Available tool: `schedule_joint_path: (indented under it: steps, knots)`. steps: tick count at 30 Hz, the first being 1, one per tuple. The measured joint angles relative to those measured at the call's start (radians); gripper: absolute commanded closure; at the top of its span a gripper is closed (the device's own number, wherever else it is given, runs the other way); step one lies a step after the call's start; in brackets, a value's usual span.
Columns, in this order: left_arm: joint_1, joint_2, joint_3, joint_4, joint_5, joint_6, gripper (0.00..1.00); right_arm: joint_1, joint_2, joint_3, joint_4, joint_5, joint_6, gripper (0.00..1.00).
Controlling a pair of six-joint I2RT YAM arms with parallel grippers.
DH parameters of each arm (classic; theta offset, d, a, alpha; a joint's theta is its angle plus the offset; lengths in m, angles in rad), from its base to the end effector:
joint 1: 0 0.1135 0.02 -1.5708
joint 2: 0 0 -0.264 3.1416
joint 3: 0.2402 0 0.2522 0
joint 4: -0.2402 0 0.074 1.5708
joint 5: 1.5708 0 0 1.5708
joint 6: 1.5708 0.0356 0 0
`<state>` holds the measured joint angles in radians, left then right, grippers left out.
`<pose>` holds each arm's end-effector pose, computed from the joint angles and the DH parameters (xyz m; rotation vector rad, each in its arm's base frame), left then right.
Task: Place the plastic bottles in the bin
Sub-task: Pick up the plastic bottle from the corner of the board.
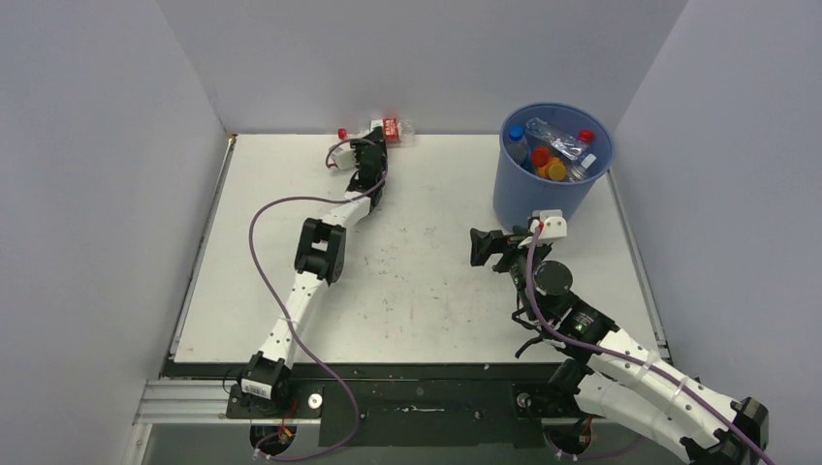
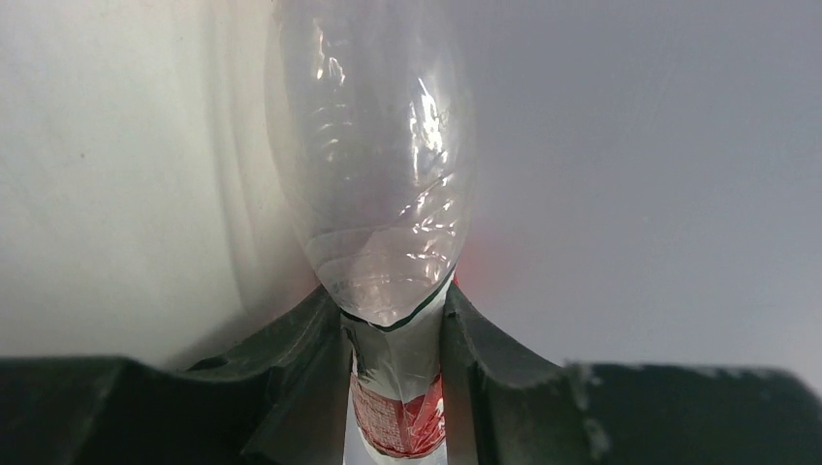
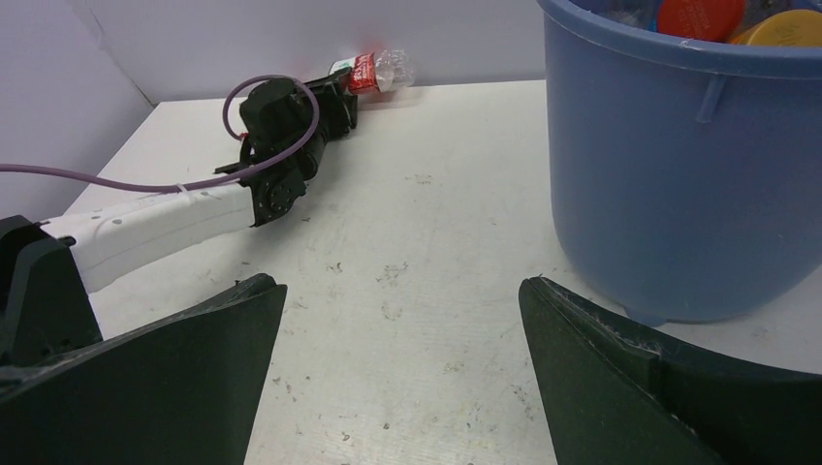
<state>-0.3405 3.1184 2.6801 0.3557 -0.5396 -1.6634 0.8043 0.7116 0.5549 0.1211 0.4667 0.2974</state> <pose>0.6050 -0.1950 0.0614 -1.3877 1.0771 -1.0669 0.1344 0.1165 0.3032 -0.0454 1.6229 0.4788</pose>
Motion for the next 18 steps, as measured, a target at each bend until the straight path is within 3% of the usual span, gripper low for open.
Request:
schedule_joint_path:
  steps: [3, 10, 13, 18]
  knots:
    - [0.001, -0.069, -0.169, 0.139, 0.014, 0.006, 1.0, 0.0, 0.0, 0.0, 0.001, -0.003, 0.002, 0.04]
    - [0.015, -0.386, -0.828, 0.473, 0.042, 0.04, 1.0, 0.0, 0.005, 0.014, -0.021, -0.05, 0.01, 0.04]
    - [0.035, -0.531, -1.091, 0.567, 0.099, 0.063, 1.0, 0.0, 0.008, 0.052, -0.047, -0.097, 0.012, 0.04]
    - [0.077, -0.816, -1.387, 0.65, 0.28, 0.114, 1.0, 0.0, 0.03, 0.178, -0.084, -0.172, 0.003, 0.01]
